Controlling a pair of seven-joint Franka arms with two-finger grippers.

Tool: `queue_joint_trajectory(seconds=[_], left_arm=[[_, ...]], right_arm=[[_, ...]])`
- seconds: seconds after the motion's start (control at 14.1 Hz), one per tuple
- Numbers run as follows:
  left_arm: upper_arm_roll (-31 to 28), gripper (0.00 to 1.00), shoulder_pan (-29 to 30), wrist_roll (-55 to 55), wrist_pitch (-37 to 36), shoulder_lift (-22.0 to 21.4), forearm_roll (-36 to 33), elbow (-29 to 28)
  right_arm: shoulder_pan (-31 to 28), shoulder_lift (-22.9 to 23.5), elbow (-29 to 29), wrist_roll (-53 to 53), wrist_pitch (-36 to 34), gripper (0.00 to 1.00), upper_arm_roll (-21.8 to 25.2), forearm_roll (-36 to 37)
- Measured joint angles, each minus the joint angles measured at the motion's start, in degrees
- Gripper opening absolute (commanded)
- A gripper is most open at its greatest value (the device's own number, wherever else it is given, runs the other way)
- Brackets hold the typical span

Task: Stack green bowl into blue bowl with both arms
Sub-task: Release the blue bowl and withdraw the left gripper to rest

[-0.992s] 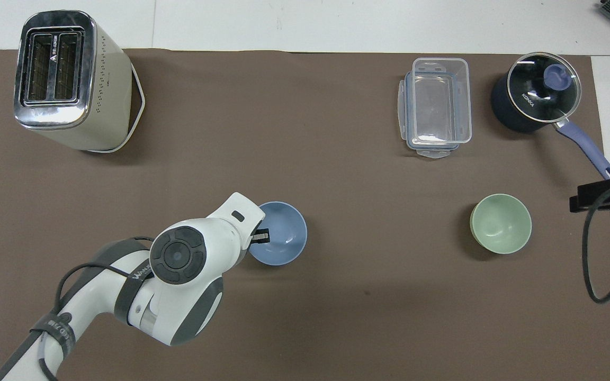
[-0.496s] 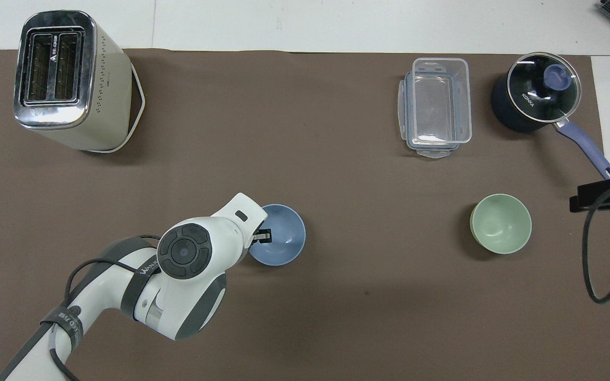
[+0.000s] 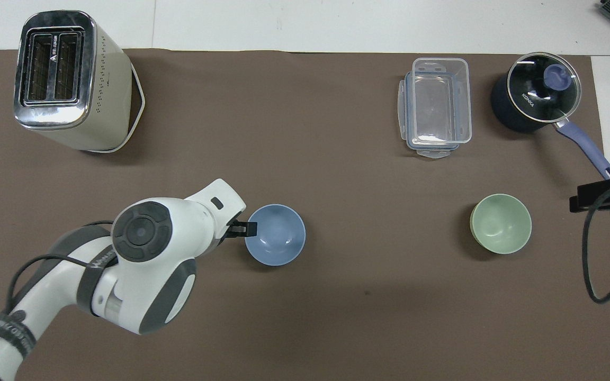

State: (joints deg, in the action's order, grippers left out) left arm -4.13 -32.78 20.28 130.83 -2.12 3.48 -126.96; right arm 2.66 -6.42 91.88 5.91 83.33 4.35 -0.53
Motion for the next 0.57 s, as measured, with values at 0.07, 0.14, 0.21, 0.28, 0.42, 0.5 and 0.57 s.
queue_joint_trajectory(seconds=[0.07,0.14,0.21,0.28,0.42,0.5,0.57], left_arm=[[-0.1,1.0,1.72,-2.16,-3.58,-2.26,-0.51,0.64],[-0.17,1.0,3.43,-4.82,-7.52,-4.47,-1.01,1.49],[-0.24,1.0,5.3,-7.74,-11.69,-6.55,-1.29,2.81],[-0.32,1.0,7.08,-10.47,-15.13,-8.0,-1.45,4.65],[-0.41,1.0,10.04,-14.99,-20.12,-8.86,-1.73,9.95],[-0.41,1.0,11.65,-16.76,-22.04,-8.55,-1.87,13.1],[-0.45,1.0,13.03,-18.18,-23.54,-8.08,-1.9,15.95]], right_arm=[[0.0,0.0,0.0,0.0,0.0,1.0,0.0,0.0],[0.0,0.0,0.0,0.0,0.0,1.0,0.0,0.0],[0.0,0.0,0.0,0.0,0.0,1.0,0.0,0.0],[0.0,0.0,0.0,0.0,0.0,1.0,0.0,0.0],[0.0,0.0,0.0,0.0,0.0,1.0,0.0,0.0],[0.0,0.0,0.0,0.0,0.0,1.0,0.0,0.0],[0.0,0.0,0.0,0.0,0.0,1.0,0.0,0.0]])
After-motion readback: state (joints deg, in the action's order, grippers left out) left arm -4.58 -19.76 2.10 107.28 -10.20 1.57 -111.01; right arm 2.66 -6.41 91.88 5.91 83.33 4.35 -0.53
